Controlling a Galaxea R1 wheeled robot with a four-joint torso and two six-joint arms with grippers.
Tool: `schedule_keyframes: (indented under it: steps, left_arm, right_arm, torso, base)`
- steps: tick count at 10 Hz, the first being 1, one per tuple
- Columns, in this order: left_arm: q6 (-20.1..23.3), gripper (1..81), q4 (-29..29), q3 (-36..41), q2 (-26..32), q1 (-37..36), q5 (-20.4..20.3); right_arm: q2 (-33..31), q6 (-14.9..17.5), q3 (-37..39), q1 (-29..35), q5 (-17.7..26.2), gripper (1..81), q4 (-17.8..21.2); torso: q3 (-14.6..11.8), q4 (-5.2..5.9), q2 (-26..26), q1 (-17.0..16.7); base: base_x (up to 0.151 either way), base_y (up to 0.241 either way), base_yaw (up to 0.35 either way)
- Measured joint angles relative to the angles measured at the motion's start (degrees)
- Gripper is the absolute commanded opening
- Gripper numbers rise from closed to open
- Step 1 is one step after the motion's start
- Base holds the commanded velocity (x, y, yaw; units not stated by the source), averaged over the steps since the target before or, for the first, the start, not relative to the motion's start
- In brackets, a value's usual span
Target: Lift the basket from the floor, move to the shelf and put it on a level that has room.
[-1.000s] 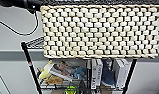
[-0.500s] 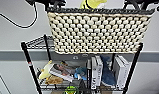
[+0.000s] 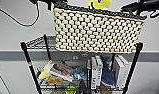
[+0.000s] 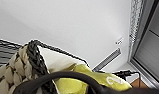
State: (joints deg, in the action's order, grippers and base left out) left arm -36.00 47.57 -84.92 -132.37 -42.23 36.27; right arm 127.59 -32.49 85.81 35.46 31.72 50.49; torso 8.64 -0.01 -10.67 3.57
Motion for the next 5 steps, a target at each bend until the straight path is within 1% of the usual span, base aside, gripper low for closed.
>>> schedule_keyframes:
  steps: [3, 5]
  left_arm:
    - [2.5, 1.0, -2.1, -8.1, -1.5, 4.7, 0.0]
    - [3.5, 1.0, -2.4, -11.8, -3.3, 7.5, 1.1]
  right_arm:
    - [5.3, 1.5, 5.5, -1.9, -2.0, 1.0, -0.3]
    - [8.8, 2.7, 10.3, -3.4, -1.8, 1.0, -0.2]
  torso:
    - [0.0, 0.00, 0.0, 0.0]
    - [0.0, 0.00, 0.0, 0.1]
  base:
    - [0.000, 0.000, 0.000]
    - [0.000, 0.000, 0.000]
